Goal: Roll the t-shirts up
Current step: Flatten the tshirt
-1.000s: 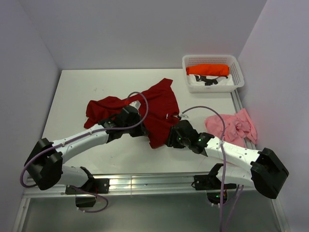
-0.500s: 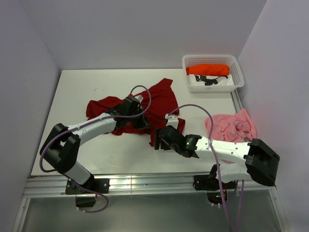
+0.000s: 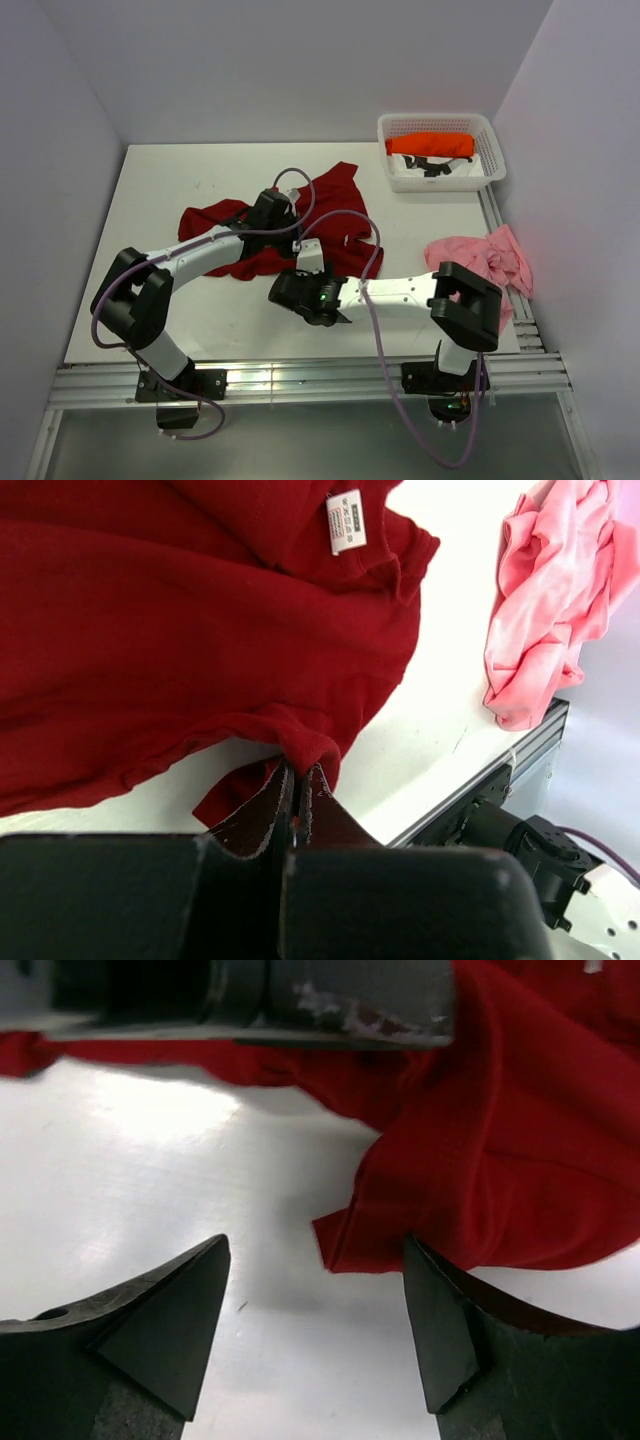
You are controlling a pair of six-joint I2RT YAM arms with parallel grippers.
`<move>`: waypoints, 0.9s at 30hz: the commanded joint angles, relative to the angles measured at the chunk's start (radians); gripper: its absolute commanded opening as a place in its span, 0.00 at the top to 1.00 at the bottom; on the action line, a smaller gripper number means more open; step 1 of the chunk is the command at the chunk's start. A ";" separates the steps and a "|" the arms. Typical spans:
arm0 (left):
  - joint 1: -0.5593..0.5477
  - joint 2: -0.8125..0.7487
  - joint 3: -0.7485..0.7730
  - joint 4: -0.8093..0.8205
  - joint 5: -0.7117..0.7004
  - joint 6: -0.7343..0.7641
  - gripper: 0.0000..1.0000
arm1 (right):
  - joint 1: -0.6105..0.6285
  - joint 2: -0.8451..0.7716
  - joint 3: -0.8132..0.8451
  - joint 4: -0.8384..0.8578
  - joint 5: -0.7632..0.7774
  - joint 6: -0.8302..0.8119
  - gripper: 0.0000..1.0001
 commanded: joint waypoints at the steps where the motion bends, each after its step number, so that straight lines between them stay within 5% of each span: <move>1: 0.010 -0.007 0.030 0.042 0.039 0.011 1.00 | 0.007 0.064 0.091 -0.157 0.176 0.092 0.24; 12: 0.015 -0.008 0.027 0.042 0.039 0.013 1.00 | 0.004 0.163 0.189 -0.431 0.297 0.272 0.38; 27: 0.030 -0.016 0.028 0.026 0.024 0.028 1.00 | 0.000 0.078 0.085 -0.405 0.304 0.249 0.55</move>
